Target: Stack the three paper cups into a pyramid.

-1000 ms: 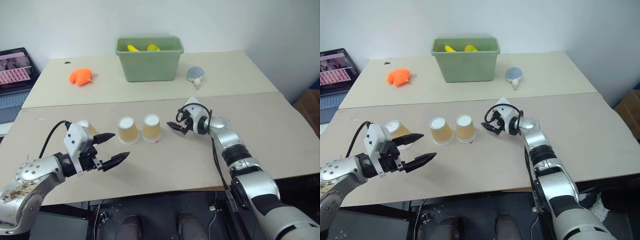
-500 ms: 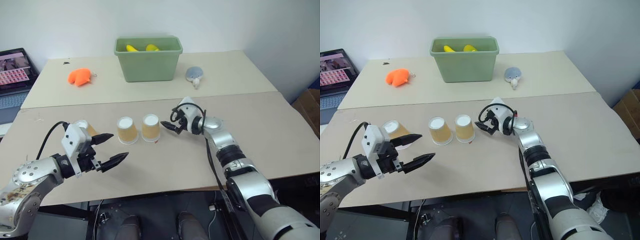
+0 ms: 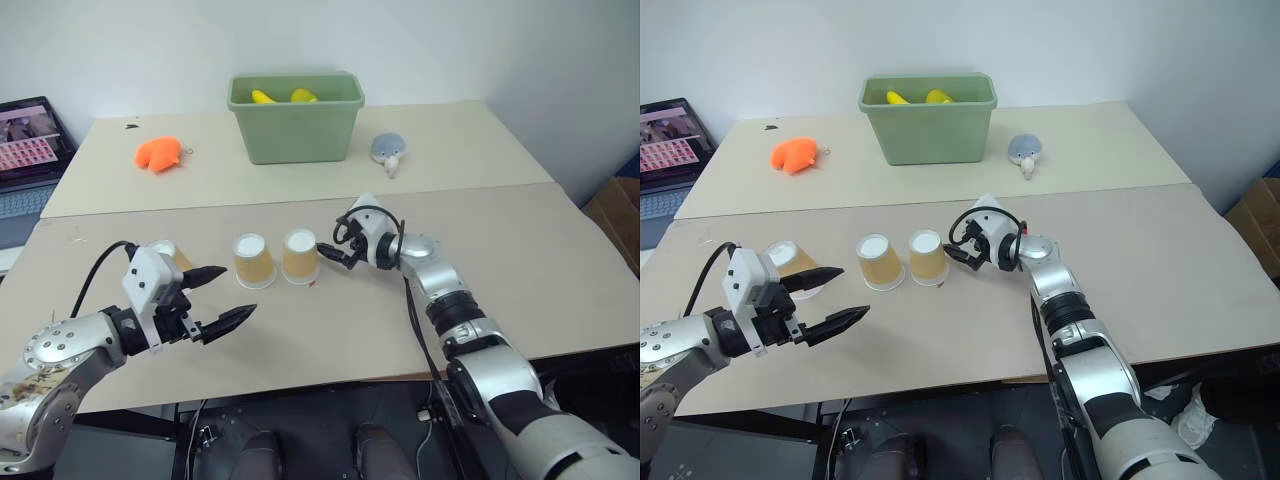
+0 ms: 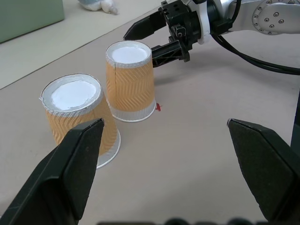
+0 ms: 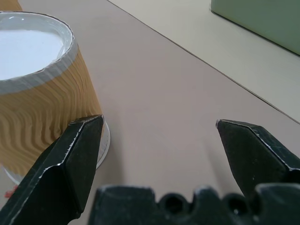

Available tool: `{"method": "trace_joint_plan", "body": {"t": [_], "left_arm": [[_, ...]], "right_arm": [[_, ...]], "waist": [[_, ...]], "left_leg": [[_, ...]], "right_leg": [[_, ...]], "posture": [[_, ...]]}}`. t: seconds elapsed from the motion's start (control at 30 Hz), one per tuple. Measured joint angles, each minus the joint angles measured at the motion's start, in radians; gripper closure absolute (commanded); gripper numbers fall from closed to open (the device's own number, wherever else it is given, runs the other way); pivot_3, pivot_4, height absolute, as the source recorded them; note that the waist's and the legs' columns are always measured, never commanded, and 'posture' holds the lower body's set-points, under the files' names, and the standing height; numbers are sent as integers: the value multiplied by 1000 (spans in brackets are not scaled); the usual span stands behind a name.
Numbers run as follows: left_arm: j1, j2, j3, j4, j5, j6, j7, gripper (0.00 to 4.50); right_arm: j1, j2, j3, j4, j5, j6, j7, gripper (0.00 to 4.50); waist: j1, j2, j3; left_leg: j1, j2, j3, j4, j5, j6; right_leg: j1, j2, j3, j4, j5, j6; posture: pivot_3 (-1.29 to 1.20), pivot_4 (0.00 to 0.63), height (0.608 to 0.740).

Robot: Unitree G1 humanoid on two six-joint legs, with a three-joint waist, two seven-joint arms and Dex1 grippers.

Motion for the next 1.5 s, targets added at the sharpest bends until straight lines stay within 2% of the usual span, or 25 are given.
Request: {"method": "trace_joint_plan", "body": {"t": [0.63, 1.0, 1.1, 1.17, 1.33, 1.4, 1.5], "left_arm": [[-1, 1, 0, 0, 0, 1, 3, 0], [15, -40, -3, -17, 9, -1, 49, 0], [19, -104, 3, -41, 38, -9, 134, 0], [24, -181, 11, -66, 60, -12, 225, 0], [135, -396, 17, -189, 200, -51, 491, 0], [187, -472, 9, -226, 280, -72, 585, 0], [240, -529, -5, -245, 363, -99, 657, 0]], "right_arm": [[29, 25, 5, -45, -6, 39, -21, 18], [-46, -119, -37, 35, -1, 13, 10, 18], [-52, -175, -53, -14, 27, 30, 94, 18], [-34, -225, -58, -116, 74, 79, 200, 18], [90, -404, -64, -561, 297, 324, 510, 18], [119, -420, -64, -713, 392, 426, 564, 18], [123, -417, -44, -823, 436, 487, 576, 18]], "waist": [[0, 0, 0], [0, 0, 0], [2, 0, 0], [3, 0, 0], [14, 0, 0], [13, 0, 0], [19, -1, 0]], "left_leg": [[0, 0, 0, 0, 0, 0], [0, 0, 0, 0, 0, 0], [-1, 0, 0, 0, 0, 0], [-1, 0, 0, 0, 0, 0], [-2, 0, -1, 1, -1, 1], [1, 0, -1, 1, -1, 1], [5, -1, -1, 2, -1, 1]], "right_leg": [[0, 0, 0, 0, 0, 0], [0, 0, 0, 0, 0, 0], [0, 0, 0, -1, 0, 0], [0, 0, 0, -1, 0, 0], [0, -1, 0, -3, 0, 0], [3, 0, 0, -2, 0, 0], [6, 0, 0, -1, 0, 0]], "posture": [[0, 150, 732], [0, 150, 732], [0, 150, 732], [0, 150, 732], [0, 150, 732], [0, 150, 732], [0, 150, 732]]}}
